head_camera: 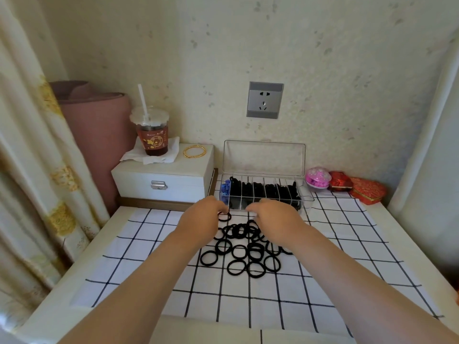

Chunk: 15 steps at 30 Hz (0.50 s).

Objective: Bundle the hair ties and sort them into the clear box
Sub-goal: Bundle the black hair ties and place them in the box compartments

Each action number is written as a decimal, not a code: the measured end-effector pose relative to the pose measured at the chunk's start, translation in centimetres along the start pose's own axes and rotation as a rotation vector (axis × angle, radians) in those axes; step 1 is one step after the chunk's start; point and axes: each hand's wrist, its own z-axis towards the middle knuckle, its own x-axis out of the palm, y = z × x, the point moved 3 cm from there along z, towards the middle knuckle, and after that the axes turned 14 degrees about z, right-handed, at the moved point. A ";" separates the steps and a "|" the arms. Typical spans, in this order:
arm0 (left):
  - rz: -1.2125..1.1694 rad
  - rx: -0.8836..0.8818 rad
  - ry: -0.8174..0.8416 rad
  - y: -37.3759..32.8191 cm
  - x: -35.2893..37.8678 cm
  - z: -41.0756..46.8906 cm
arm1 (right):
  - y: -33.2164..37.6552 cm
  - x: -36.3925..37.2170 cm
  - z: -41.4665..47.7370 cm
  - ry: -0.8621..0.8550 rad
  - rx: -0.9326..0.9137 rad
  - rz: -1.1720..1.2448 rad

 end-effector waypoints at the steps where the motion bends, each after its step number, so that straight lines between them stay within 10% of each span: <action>1: 0.071 0.012 0.040 0.0 0.5 0.3 | 0.1 0.6 0.3 0.046 0.004 -0.064; 15: 0.183 0.013 0.142 0.3 1.4 0.6 | 0.3 -1.8 0.5 -0.068 0.052 0.236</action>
